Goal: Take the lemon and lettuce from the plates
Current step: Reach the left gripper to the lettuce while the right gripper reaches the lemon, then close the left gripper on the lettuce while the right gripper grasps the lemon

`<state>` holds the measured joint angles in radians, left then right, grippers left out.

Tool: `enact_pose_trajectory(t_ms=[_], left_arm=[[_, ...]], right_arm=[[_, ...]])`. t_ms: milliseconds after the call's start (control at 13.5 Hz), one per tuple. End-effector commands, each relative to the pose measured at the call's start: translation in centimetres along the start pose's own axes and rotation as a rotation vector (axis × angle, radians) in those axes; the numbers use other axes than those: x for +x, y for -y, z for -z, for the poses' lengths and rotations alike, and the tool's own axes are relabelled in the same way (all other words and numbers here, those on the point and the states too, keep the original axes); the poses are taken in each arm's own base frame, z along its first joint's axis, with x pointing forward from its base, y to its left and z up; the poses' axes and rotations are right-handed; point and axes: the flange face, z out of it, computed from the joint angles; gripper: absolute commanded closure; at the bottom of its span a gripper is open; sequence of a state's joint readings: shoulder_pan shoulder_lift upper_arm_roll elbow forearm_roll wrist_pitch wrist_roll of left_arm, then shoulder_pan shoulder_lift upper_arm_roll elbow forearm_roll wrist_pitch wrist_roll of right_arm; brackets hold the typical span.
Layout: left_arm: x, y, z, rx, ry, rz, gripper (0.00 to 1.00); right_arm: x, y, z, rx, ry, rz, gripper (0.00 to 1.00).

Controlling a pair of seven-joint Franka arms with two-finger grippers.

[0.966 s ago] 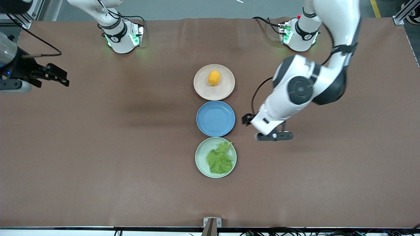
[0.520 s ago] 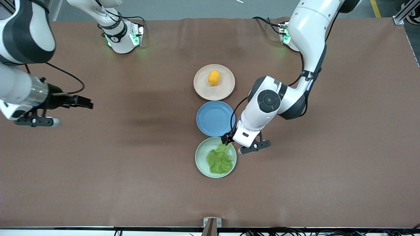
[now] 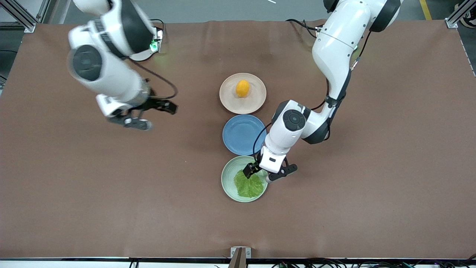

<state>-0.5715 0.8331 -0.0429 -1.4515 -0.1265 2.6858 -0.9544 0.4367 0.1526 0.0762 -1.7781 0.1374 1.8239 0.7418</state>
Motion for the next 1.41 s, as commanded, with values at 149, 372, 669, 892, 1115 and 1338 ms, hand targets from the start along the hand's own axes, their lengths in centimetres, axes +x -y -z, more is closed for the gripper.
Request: enact_pose_trajectory(t_ms=[149, 372, 669, 892, 1115, 1338], left_arm=[[-0.5, 0.2, -2.5, -0.045, -0.04, 0.009, 0.0], [-0.6, 0.5, -3.1, -0.049, -0.046, 0.009, 0.05], [-0.7, 0.9, -3.8, -0.041, -0.042, 0.007, 0.19], [-0.9, 1.3, -4.5, -0.03, -0.038, 0.005, 0.35], [-0.9, 1.3, -4.5, -0.03, -0.038, 0.002, 0.56], [-0.6, 0.8, -3.5, -0.042, -0.045, 0.005, 0.85]], right_arm=[[-11.6, 7.4, -9.9, 0.06, -0.089, -0.065, 0.0], [-16.6, 10.8, -16.9, 0.028, -0.091, -0.088, 0.0], [-20.8, 13.5, -24.6, -0.003, -0.192, -0.164, 0.0], [-21.9, 14.5, -27.6, -0.006, -0.202, -0.179, 0.0], [-22.3, 14.7, -28.5, 0.0, -0.209, -0.196, 0.0], [-24.0, 15.2, -29.6, 0.012, -0.208, -0.2, 0.0]])
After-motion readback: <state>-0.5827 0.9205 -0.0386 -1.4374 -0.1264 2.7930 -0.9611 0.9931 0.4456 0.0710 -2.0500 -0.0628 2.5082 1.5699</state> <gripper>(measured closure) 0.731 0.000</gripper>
